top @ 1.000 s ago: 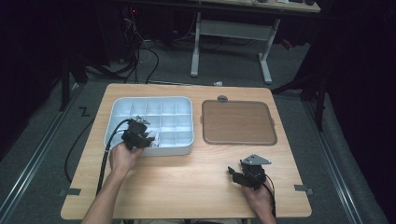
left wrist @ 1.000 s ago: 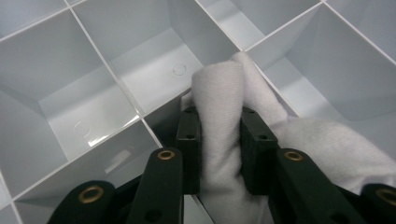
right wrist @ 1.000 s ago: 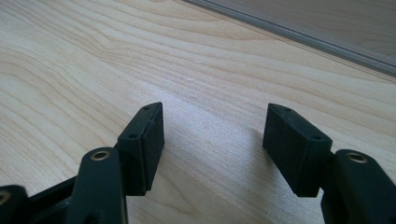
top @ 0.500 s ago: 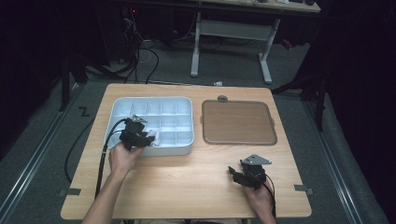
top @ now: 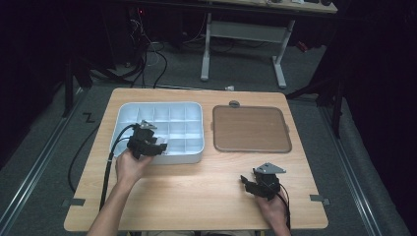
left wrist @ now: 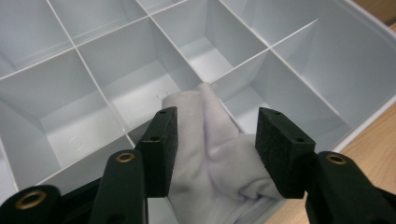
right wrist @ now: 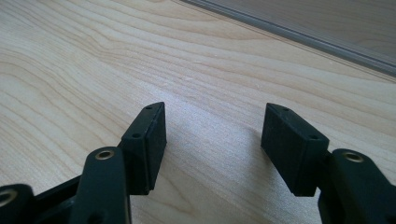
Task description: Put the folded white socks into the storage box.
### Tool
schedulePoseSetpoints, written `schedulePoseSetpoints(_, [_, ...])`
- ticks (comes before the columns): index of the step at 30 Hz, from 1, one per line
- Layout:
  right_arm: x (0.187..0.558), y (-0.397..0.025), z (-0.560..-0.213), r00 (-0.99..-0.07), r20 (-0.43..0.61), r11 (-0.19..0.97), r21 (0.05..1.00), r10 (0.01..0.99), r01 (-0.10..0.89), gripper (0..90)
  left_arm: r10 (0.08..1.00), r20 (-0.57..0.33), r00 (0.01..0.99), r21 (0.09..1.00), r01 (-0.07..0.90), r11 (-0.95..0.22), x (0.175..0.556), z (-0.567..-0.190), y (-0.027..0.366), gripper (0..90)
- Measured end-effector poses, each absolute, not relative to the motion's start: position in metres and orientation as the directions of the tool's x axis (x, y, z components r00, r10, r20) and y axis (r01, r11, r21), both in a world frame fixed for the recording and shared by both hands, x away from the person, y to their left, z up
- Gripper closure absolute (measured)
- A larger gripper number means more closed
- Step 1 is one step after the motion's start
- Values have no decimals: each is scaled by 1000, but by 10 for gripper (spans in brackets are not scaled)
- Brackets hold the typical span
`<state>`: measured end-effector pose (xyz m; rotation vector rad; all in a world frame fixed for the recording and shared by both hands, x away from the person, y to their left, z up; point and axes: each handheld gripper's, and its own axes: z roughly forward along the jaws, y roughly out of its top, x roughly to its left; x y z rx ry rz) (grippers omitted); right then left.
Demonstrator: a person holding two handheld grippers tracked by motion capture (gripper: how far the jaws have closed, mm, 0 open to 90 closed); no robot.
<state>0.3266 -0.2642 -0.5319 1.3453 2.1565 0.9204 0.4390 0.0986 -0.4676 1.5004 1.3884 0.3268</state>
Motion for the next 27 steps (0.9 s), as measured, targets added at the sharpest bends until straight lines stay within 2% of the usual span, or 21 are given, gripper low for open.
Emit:
schedulePoseSetpoints(4, [327, -264, -532, -435, -17, 309, 729, 900, 611, 403, 853, -440, 280, 786, 579, 216, 437, -471, 102, 528])
schedulePoseSetpoints(10, [326, -264, -532, -436, -18, 310, 730, 900, 609, 403, 857, -416, 305, 792, 585, 176, 433, -473, 96, 682])
schedulePoseSetpoints(13, [326, -264, -532, -436, -18, 310, 730, 900, 609, 403, 862, -404, 307, 790, 592, 160, 434, -477, 92, 718])
schedulePoseSetpoints(27, [326, -264, -532, -439, -21, 314, 730, 898, 608, 399, 887, -377, 267, 799, 578, 165, 435, -479, 90, 689])
